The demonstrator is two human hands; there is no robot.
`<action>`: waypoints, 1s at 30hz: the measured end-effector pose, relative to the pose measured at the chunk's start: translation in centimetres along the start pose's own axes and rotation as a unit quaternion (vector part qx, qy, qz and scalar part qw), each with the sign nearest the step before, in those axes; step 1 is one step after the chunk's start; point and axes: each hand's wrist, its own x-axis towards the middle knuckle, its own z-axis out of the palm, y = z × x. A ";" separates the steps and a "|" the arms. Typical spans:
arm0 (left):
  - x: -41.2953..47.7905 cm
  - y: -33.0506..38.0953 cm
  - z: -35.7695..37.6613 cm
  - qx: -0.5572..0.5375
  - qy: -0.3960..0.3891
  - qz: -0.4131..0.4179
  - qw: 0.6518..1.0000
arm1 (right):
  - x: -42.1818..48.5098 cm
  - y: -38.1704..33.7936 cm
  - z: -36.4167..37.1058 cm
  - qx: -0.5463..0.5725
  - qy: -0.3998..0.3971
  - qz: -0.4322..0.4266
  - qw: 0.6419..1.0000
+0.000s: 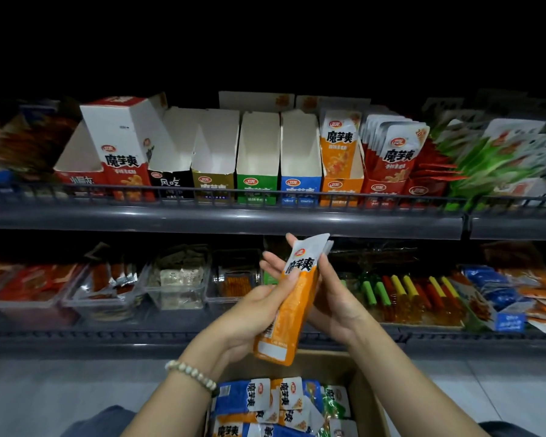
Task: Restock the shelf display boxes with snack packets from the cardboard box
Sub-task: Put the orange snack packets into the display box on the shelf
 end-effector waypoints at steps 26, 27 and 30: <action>0.6 -1.5 -1.5 0.000 0.114 0.044 0.993 | -1.2 0.7 -1.1 -0.187 0.262 -0.012 0.947; 0.7 -1.7 -1.5 0.002 0.122 0.049 0.991 | -1.3 0.7 -1.1 -0.181 0.259 -0.013 0.949; 0.9 -1.8 -1.1 0.029 0.149 0.072 0.986 | -1.5 1.0 -0.8 -0.154 0.249 -0.013 0.956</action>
